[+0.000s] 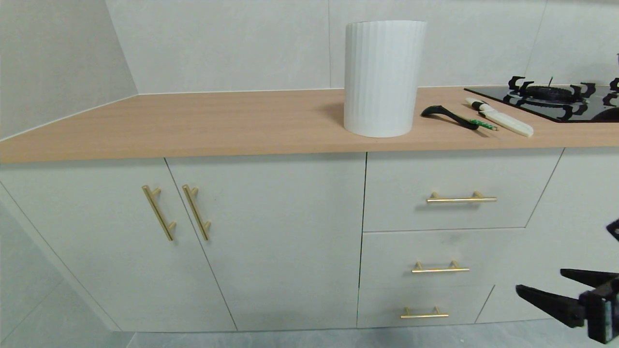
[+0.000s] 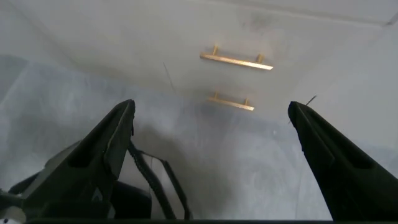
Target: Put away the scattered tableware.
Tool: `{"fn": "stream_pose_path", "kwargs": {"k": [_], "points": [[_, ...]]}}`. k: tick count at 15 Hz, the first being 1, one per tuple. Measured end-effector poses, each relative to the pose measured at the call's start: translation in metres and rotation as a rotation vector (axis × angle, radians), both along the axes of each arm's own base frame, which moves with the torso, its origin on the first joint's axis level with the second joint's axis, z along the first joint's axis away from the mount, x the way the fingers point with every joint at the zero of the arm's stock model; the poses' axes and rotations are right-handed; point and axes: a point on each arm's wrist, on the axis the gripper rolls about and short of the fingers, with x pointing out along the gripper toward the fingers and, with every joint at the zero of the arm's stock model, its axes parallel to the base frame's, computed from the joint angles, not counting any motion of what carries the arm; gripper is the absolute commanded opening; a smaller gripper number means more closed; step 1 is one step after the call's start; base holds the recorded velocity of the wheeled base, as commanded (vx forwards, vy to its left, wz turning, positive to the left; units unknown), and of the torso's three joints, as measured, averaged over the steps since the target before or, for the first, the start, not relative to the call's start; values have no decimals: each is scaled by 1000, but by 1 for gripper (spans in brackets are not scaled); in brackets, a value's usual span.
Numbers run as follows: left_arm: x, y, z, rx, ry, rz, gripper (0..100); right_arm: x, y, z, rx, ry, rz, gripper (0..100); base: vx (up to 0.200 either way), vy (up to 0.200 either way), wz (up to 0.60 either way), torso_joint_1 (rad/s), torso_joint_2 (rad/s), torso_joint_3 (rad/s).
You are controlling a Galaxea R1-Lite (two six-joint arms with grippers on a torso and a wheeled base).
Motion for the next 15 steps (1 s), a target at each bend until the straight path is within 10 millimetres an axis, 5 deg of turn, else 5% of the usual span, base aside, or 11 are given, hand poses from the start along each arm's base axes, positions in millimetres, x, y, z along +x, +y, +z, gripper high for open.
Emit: {"fn": "stream_pose_path", "kwargs": {"k": [7, 15], "points": [[0, 0, 0, 0, 0, 0, 100, 91, 19, -59, -27, 138, 2, 100, 0, 0, 0, 0, 0, 0], [0, 0, 0, 0, 0, 0, 100, 138, 25, -130, -65, 64, -96, 100, 0, 0, 0, 0, 0, 0]]}}
